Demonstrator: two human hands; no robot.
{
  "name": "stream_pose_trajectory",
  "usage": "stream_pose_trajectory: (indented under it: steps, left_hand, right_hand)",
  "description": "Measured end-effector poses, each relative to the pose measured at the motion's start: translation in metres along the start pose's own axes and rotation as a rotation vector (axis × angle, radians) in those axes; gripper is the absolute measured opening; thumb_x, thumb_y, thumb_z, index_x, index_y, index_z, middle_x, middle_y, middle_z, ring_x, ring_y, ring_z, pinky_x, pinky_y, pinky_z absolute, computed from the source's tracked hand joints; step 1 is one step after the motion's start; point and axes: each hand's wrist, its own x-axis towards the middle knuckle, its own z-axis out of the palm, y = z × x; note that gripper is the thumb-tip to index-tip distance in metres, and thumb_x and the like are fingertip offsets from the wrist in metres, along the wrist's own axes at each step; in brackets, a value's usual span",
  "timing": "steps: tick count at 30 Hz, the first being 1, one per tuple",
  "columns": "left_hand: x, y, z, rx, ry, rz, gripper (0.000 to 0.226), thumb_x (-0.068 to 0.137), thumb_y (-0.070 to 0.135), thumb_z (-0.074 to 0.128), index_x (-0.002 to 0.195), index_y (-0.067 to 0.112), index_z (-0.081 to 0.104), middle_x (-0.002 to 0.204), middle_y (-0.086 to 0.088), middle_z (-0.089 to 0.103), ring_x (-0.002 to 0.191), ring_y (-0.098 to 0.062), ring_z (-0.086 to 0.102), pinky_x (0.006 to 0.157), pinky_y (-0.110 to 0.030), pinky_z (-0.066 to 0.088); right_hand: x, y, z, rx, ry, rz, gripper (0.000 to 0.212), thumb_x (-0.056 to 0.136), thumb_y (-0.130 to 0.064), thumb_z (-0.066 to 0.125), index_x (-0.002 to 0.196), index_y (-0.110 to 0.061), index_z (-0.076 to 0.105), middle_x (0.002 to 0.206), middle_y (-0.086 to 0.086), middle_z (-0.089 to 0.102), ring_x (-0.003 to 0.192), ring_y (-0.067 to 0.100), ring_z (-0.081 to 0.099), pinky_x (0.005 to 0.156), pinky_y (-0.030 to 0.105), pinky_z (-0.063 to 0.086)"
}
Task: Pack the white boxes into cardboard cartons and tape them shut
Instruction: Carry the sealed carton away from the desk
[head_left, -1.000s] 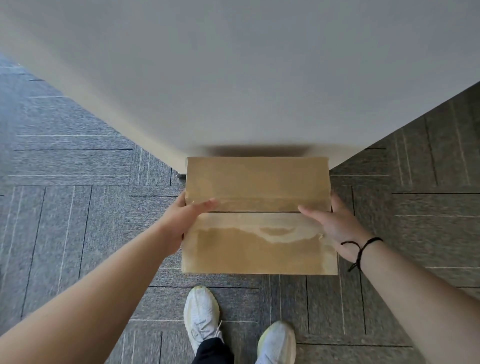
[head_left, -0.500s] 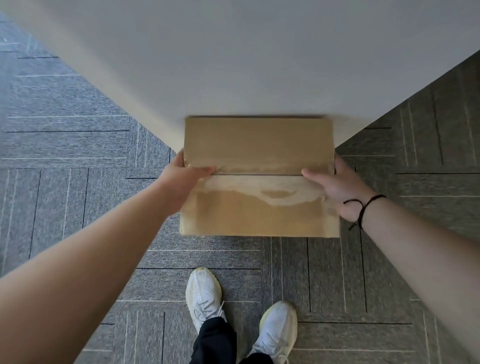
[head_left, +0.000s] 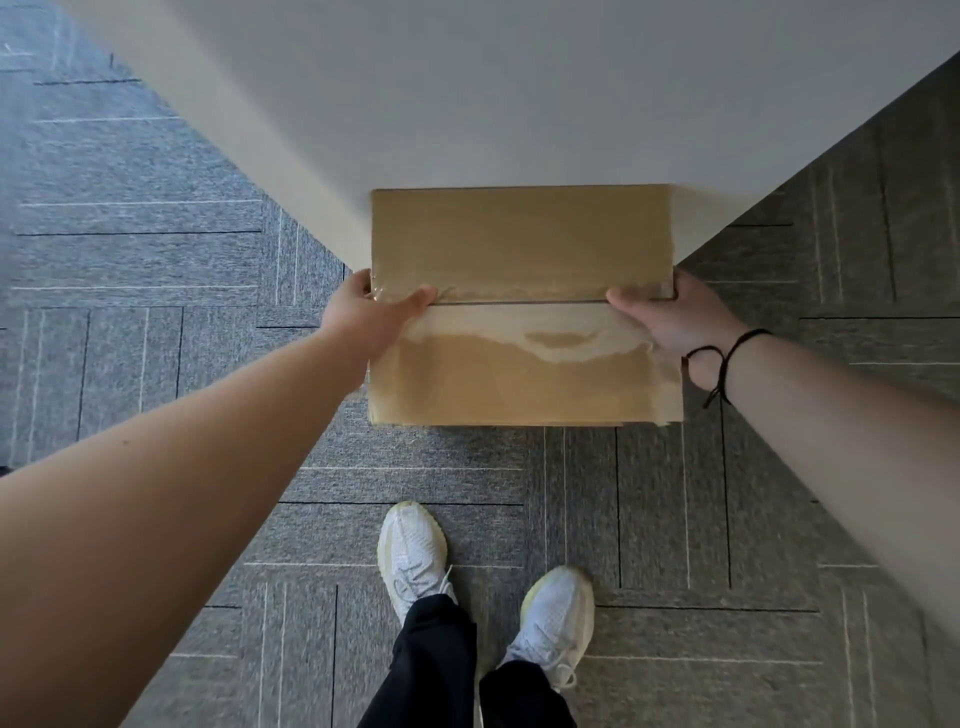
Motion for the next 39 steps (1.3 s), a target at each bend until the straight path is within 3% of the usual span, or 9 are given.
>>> stream_pose_trajectory:
  steps: [3,9,14,20,24,26,33,36,39]
  left_hand:
    - [-0.01,0.002,0.004,0.087,0.083,-0.023,0.087,0.078,0.055,0.08,0.148,0.015,0.044,0.123,0.002,0.06,0.108,-0.023,0.062,0.099,-0.041,0.053]
    - [-0.017,0.0,0.01,0.087,0.086,-0.039,0.047,0.089,0.053,0.07,0.116,0.019,0.053,0.092,0.007,0.058,0.087,-0.017,0.058,0.075,-0.033,0.047]
    - [-0.02,-0.002,0.013,0.044,0.07,-0.04,0.031,0.095,0.045,0.065,0.114,0.022,0.054,0.089,0.01,0.056,0.075,-0.008,0.053,0.057,-0.025,0.041]
    - [-0.02,-0.007,0.008,0.039,0.059,-0.067,0.039,0.093,0.045,0.068,0.119,0.018,0.059,0.097,0.003,0.063,0.076,-0.014,0.058,0.06,-0.027,0.045]
    - [-0.026,-0.009,0.01,0.065,0.05,-0.078,0.031,0.096,0.045,0.065,0.112,0.02,0.056,0.089,0.006,0.058,0.072,-0.011,0.054,0.057,-0.027,0.043]
    - [-0.028,-0.01,0.01,0.069,0.047,-0.088,0.031,0.096,0.046,0.065,0.113,0.021,0.056,0.09,0.006,0.059,0.075,-0.012,0.054,0.061,-0.028,0.044]
    - [-0.035,-0.008,0.008,0.151,0.046,-0.07,0.036,0.098,0.046,0.06,0.123,0.024,0.049,0.095,0.009,0.055,0.081,-0.012,0.054,0.068,-0.03,0.046]
    - [-0.052,-0.001,0.006,0.246,0.036,-0.03,0.057,0.098,0.043,0.061,0.145,0.016,0.042,0.118,-0.001,0.056,0.099,-0.02,0.055,0.085,-0.035,0.049]
    - [-0.078,0.018,-0.004,0.265,0.043,-0.001,0.062,0.099,0.037,0.062,0.151,0.012,0.038,0.144,-0.009,0.052,0.11,-0.024,0.057,0.094,-0.035,0.048]
  right_hand:
    - [-0.007,0.0,0.002,-0.064,0.05,0.041,0.064,0.082,-0.054,0.076,0.132,-0.02,0.056,0.115,-0.009,0.06,0.106,0.015,0.058,0.088,0.028,0.046]
    - [-0.012,0.007,0.011,-0.03,0.058,0.19,0.093,0.083,-0.066,0.067,0.153,-0.012,0.037,0.15,0.003,0.047,0.134,0.026,0.049,0.107,0.034,0.041]
    - [-0.017,0.007,0.009,-0.026,0.043,0.2,0.094,0.074,-0.071,0.07,0.146,-0.016,0.046,0.14,0.002,0.056,0.125,0.026,0.056,0.108,0.043,0.046]
    - [-0.021,0.014,0.01,-0.03,0.051,0.228,0.101,0.07,-0.073,0.07,0.149,-0.016,0.043,0.145,0.004,0.053,0.128,0.028,0.055,0.108,0.047,0.046]
    - [-0.018,0.025,0.007,-0.052,0.059,0.245,0.133,0.036,-0.086,0.066,0.149,-0.019,0.042,0.146,0.003,0.054,0.127,0.029,0.056,0.106,0.05,0.048]
    - [-0.016,0.029,0.006,-0.055,0.039,0.264,0.134,0.033,-0.085,0.064,0.149,-0.021,0.041,0.144,0.003,0.054,0.126,0.03,0.057,0.105,0.051,0.049]
    - [-0.035,0.012,0.014,-0.038,0.076,0.313,0.112,0.066,-0.074,0.07,0.155,-0.02,0.028,0.153,0.006,0.043,0.134,0.031,0.049,0.11,0.05,0.043]
    - [-0.055,0.003,0.017,-0.169,0.07,0.335,0.097,0.093,-0.048,0.065,0.161,-0.018,0.003,0.162,0.009,0.027,0.142,0.033,0.039,0.109,0.042,0.039]
    - [-0.089,-0.018,0.022,-0.324,0.059,0.245,0.098,0.094,-0.041,0.066,0.161,-0.025,-0.004,0.165,0.01,0.02,0.141,0.034,0.04,0.098,0.037,0.043]
